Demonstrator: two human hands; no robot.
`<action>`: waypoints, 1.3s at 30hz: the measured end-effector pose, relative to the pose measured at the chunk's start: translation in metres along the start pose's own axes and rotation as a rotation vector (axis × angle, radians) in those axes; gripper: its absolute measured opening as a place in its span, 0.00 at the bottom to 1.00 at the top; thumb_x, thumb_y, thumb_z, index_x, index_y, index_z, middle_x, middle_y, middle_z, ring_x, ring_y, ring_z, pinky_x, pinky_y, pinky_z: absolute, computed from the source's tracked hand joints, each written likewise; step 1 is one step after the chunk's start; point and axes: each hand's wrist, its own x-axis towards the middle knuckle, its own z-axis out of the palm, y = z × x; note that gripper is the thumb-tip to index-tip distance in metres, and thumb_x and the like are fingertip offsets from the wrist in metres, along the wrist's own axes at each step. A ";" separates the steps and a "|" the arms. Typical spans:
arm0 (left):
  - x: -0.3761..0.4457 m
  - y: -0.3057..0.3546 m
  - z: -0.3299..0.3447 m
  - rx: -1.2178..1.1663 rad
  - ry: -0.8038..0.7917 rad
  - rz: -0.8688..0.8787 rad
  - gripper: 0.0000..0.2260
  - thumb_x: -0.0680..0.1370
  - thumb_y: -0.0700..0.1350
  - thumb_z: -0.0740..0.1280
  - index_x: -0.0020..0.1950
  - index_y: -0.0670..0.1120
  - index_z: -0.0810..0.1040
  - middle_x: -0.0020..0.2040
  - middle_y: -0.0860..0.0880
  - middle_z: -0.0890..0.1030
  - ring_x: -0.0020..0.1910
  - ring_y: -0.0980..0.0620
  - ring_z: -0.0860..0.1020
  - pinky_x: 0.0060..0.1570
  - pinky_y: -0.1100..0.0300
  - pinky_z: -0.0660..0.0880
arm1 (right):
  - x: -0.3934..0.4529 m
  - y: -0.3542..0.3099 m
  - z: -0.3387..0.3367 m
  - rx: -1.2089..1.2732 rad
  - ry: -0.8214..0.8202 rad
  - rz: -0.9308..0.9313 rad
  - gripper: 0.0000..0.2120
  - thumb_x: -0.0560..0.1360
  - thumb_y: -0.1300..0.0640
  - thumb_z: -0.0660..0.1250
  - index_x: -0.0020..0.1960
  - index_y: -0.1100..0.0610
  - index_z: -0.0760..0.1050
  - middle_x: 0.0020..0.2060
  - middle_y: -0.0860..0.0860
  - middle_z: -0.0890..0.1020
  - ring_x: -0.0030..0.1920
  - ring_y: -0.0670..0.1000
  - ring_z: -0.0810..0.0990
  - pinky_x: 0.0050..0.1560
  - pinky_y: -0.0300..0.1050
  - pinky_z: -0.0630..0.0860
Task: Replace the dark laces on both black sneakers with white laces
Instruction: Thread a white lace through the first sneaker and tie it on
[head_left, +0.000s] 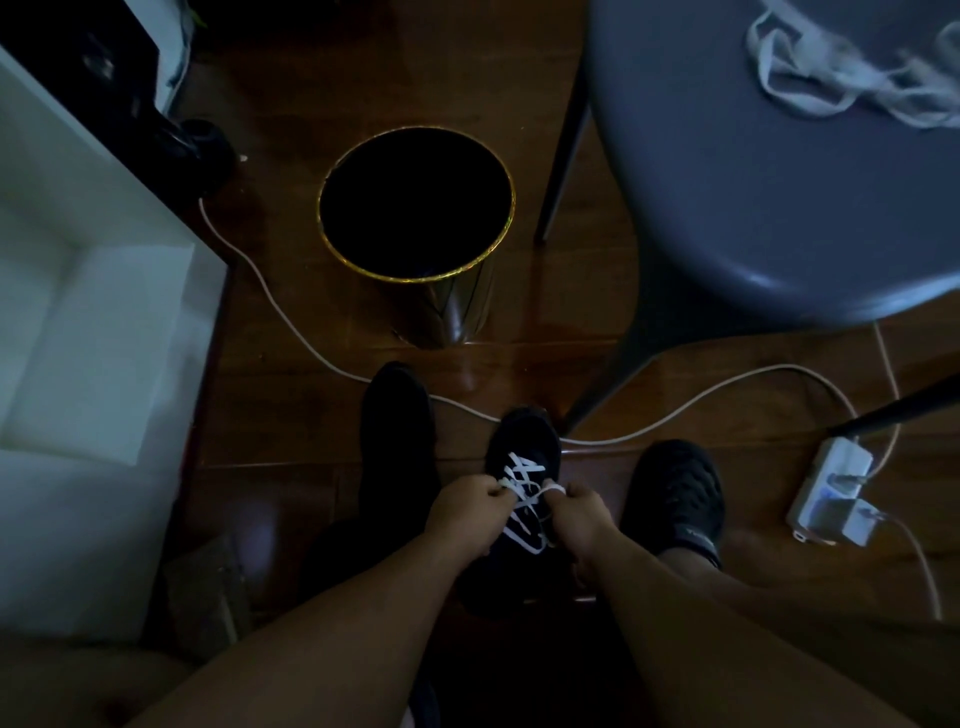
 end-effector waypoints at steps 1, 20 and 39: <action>0.001 -0.002 0.002 0.072 0.028 0.039 0.14 0.82 0.56 0.64 0.47 0.47 0.81 0.44 0.47 0.83 0.42 0.47 0.83 0.45 0.49 0.84 | 0.003 0.002 -0.001 0.025 -0.024 0.026 0.17 0.75 0.42 0.66 0.48 0.54 0.84 0.42 0.54 0.88 0.45 0.58 0.87 0.53 0.59 0.84; 0.009 -0.013 -0.011 0.277 0.044 0.026 0.11 0.84 0.56 0.64 0.57 0.49 0.77 0.56 0.47 0.81 0.50 0.48 0.78 0.48 0.55 0.76 | -0.007 0.005 -0.003 -0.300 -0.129 -0.111 0.16 0.66 0.48 0.74 0.52 0.51 0.83 0.47 0.49 0.88 0.50 0.55 0.86 0.55 0.52 0.82; 0.015 0.002 -0.015 0.419 0.098 -0.140 0.15 0.83 0.59 0.65 0.59 0.49 0.81 0.56 0.46 0.82 0.54 0.44 0.82 0.52 0.50 0.80 | -0.008 0.004 0.004 -0.728 -0.048 -0.157 0.23 0.79 0.37 0.64 0.60 0.55 0.81 0.56 0.55 0.85 0.56 0.56 0.83 0.52 0.44 0.76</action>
